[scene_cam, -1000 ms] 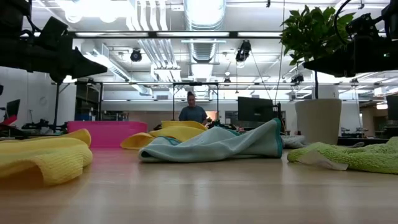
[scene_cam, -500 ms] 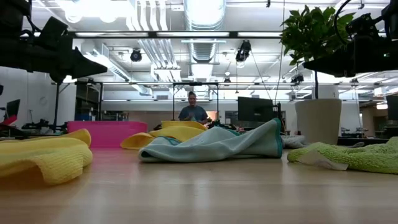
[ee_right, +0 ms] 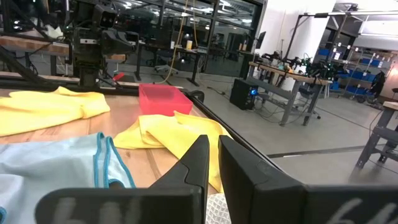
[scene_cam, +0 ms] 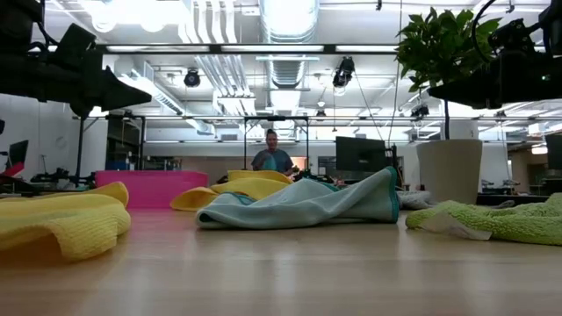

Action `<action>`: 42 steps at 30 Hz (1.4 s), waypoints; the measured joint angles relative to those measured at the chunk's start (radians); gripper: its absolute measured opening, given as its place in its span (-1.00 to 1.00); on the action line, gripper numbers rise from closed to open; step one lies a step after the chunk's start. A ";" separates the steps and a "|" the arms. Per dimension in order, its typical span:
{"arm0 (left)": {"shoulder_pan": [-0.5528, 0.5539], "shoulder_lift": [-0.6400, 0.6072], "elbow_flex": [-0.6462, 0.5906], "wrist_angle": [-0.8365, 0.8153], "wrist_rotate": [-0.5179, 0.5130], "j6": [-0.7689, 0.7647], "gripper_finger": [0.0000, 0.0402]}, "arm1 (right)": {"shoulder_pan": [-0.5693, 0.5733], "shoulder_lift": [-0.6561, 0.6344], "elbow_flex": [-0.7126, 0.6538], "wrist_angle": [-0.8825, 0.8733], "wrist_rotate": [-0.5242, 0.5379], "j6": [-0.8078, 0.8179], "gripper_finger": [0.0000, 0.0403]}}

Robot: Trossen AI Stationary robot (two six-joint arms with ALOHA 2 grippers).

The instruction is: Fold microfiber towels

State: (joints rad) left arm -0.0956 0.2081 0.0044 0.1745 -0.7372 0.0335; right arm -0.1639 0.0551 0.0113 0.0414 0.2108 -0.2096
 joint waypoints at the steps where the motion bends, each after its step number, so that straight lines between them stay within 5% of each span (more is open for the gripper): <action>1: 0.000 0.000 0.000 0.000 0.000 0.000 -1.00 | 0.000 0.000 0.000 0.000 0.000 0.000 -0.86; 37: 0.000 0.000 0.000 0.000 0.000 0.000 -1.00 | 0.000 0.000 0.000 0.000 0.000 0.001 -0.86; 42: 0.000 0.000 0.000 0.000 0.000 0.000 -1.00 | -0.004 0.000 0.000 0.017 0.011 0.303 -0.86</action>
State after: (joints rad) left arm -0.0959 0.2081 0.0044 0.1745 -0.7373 0.0337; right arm -0.1683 0.0555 0.0109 0.0583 0.2222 0.0936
